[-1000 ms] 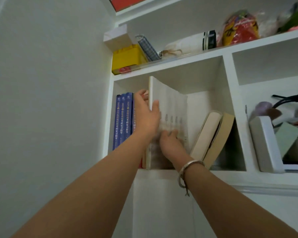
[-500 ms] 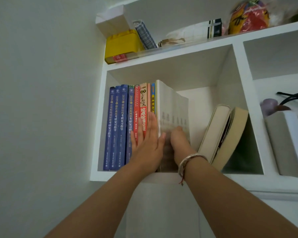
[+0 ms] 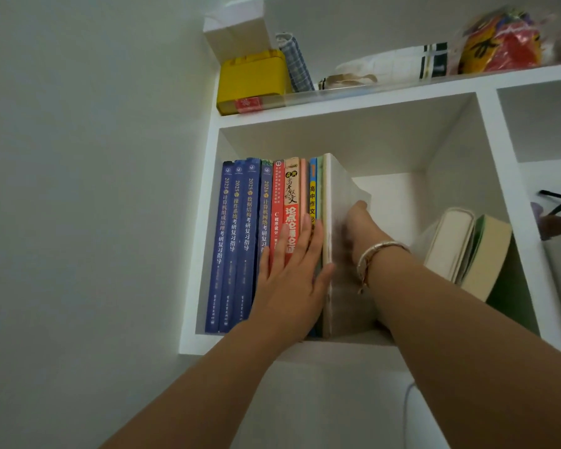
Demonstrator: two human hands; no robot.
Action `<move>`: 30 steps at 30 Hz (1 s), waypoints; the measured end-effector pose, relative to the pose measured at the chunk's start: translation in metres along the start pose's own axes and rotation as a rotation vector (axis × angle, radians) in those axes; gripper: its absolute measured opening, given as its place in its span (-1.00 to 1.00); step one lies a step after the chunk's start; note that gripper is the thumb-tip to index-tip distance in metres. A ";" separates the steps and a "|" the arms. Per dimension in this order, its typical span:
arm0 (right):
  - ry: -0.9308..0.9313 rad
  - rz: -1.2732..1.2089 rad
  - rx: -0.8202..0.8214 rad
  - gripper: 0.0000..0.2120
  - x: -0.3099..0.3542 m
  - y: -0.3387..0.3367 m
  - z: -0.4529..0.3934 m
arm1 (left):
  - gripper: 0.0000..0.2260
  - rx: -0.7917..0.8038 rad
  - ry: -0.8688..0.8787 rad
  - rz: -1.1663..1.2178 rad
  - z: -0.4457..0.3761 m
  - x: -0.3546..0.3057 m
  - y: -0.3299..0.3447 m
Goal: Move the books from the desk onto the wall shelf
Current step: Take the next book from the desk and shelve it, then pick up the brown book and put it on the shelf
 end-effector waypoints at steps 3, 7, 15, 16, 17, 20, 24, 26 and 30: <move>-0.017 0.052 -0.024 -0.29 -0.005 -0.004 -0.007 | -0.44 -0.004 0.010 -0.057 0.000 -0.007 0.004; -0.017 0.141 0.097 -0.53 0.014 0.002 0.024 | -0.47 -0.003 0.057 -0.019 0.003 -0.005 0.003; -0.092 0.226 0.156 -0.54 0.020 -0.003 0.032 | -0.44 0.075 0.028 -0.115 0.002 -0.002 -0.002; -0.104 0.253 0.137 -0.55 0.024 -0.002 0.036 | -0.43 0.085 0.028 -0.092 0.003 -0.002 -0.003; -0.126 0.282 0.121 -0.55 0.029 0.000 0.040 | -0.42 0.090 0.029 -0.066 0.006 -0.002 -0.005; -0.190 0.275 0.108 -0.53 0.037 -0.006 0.055 | -0.38 0.077 0.007 -0.013 0.020 0.000 -0.011; -0.302 0.239 0.138 -0.75 0.045 -0.022 0.094 | -0.39 0.043 -0.037 0.112 0.055 -0.009 -0.021; -0.312 0.201 0.136 -0.87 0.044 -0.037 0.119 | -0.44 0.019 -0.022 0.180 0.078 -0.018 -0.026; -0.287 0.128 0.186 -0.72 0.023 -0.075 0.171 | -0.49 0.022 -0.041 0.284 0.130 -0.043 -0.028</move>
Point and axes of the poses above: each hand's wrist, its own z-axis away from the middle knuckle, its own y-axis out of the palm, x = y × z, the point moved 3 cm from there along -z, towards the middle knuckle, and after that the axes turned 11 degrees about -y, right-handed, at the moved point
